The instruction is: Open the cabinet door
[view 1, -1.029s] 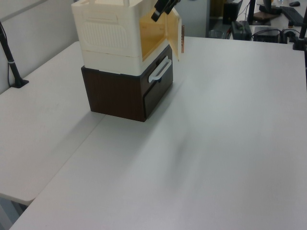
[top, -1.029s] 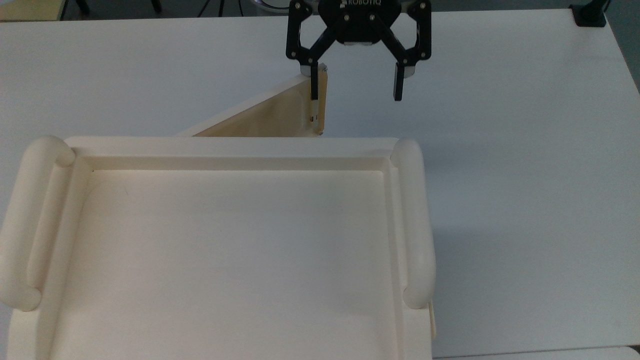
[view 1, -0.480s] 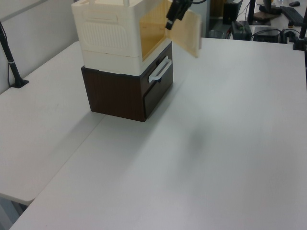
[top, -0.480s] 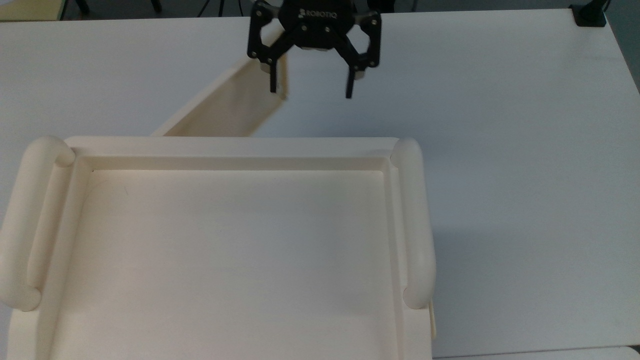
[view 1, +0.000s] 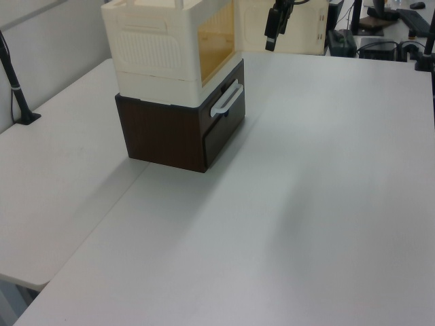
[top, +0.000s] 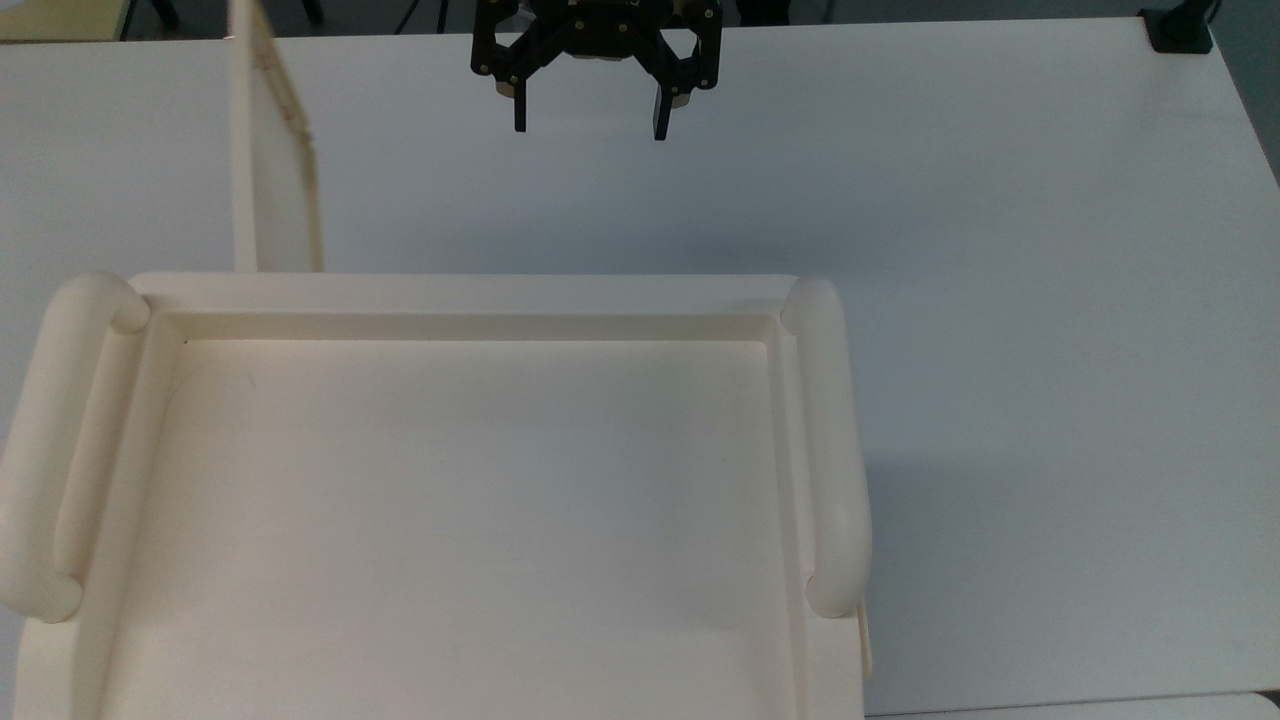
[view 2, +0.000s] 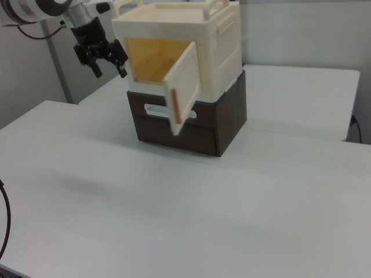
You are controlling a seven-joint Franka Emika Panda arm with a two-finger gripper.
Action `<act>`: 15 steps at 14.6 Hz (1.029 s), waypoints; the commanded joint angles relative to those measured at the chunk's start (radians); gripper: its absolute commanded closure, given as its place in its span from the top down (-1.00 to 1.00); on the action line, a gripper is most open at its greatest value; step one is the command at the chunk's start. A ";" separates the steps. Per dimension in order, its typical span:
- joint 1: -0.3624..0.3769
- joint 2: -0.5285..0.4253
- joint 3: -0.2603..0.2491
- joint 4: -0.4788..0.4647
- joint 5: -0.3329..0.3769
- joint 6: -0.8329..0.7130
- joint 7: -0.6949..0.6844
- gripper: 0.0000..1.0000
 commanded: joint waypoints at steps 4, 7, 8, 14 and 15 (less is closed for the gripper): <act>-0.055 -0.113 0.001 -0.200 0.018 -0.053 -0.034 1.00; -0.116 -0.165 0.026 -0.273 0.035 -0.055 -0.034 1.00; -0.145 -0.176 0.047 -0.290 0.055 -0.055 -0.034 1.00; -0.218 -0.197 0.100 -0.313 0.092 -0.069 -0.034 1.00; -0.215 -0.199 0.092 -0.313 0.100 -0.072 -0.034 1.00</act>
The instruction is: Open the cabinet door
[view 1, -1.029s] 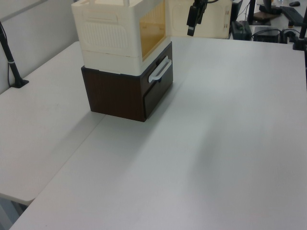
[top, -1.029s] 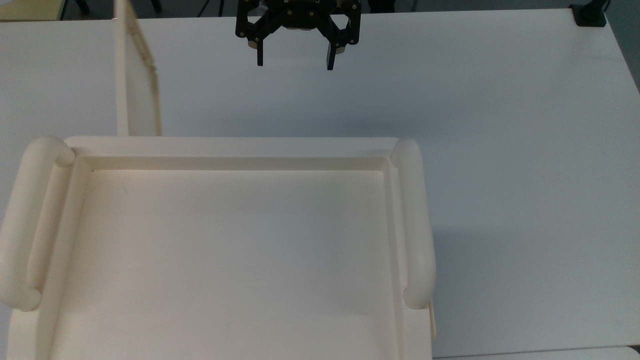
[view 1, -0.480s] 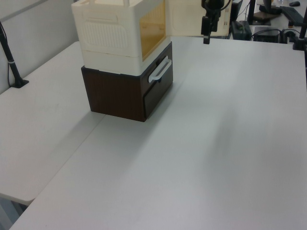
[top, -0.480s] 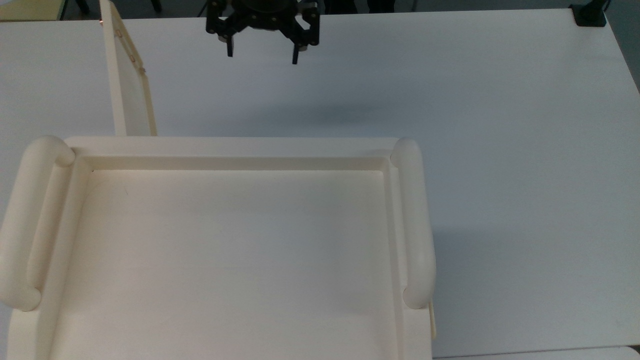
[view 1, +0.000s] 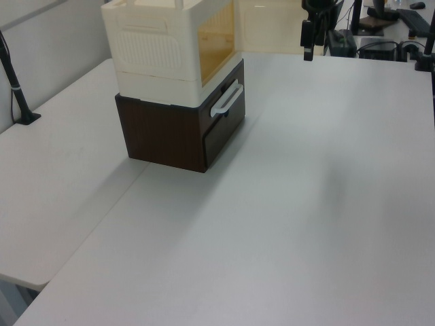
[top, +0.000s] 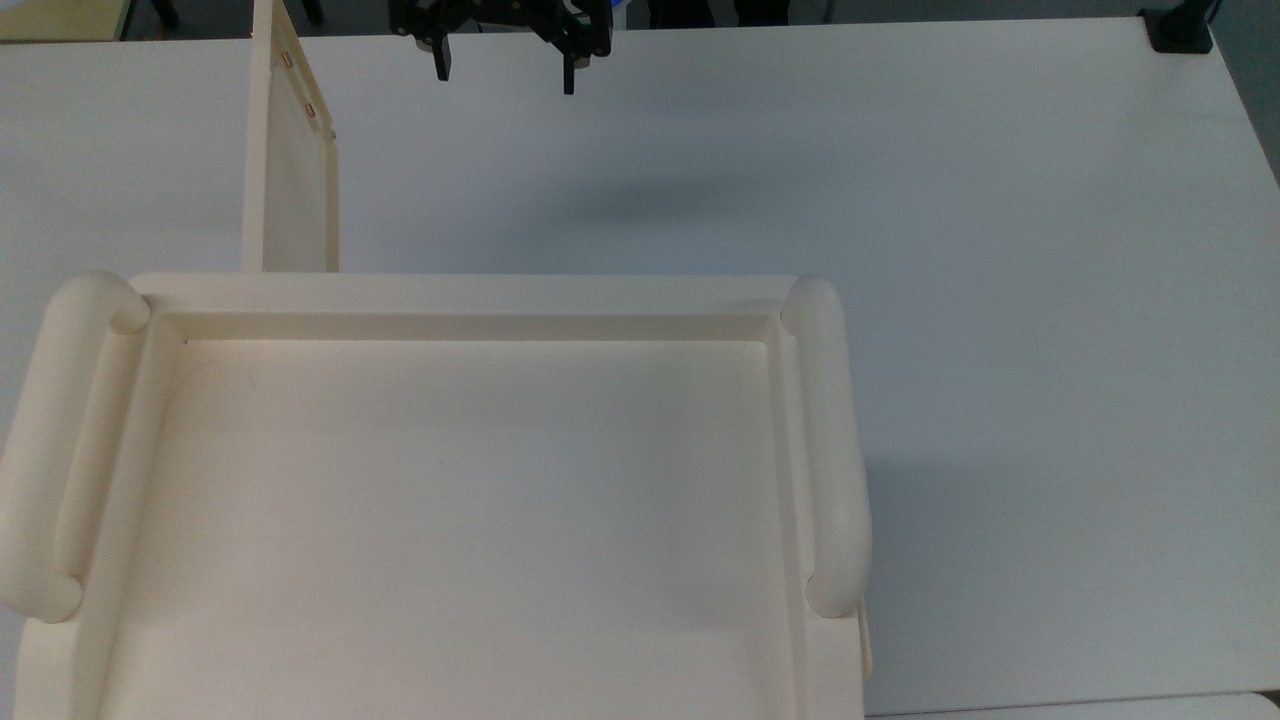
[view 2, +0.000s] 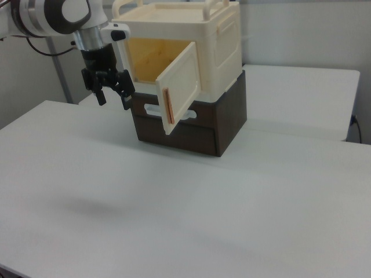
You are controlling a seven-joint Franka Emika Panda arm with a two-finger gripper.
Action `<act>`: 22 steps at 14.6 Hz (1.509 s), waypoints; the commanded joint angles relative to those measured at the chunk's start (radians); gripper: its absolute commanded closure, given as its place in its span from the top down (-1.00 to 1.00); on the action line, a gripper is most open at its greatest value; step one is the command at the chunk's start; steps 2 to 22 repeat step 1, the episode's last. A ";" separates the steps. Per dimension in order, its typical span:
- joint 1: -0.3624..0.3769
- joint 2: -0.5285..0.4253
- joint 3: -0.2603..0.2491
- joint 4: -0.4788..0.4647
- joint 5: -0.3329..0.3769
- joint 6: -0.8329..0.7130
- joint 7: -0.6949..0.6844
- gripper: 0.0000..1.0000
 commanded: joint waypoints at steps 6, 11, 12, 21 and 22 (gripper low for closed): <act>-0.012 -0.039 0.006 -0.043 0.035 -0.015 -0.015 1.00; -0.012 -0.039 0.006 -0.043 0.035 -0.015 -0.015 1.00; -0.012 -0.039 0.006 -0.043 0.035 -0.015 -0.015 1.00; -0.012 -0.039 0.006 -0.043 0.035 -0.015 -0.015 1.00; -0.012 -0.039 0.006 -0.043 0.035 -0.015 -0.015 1.00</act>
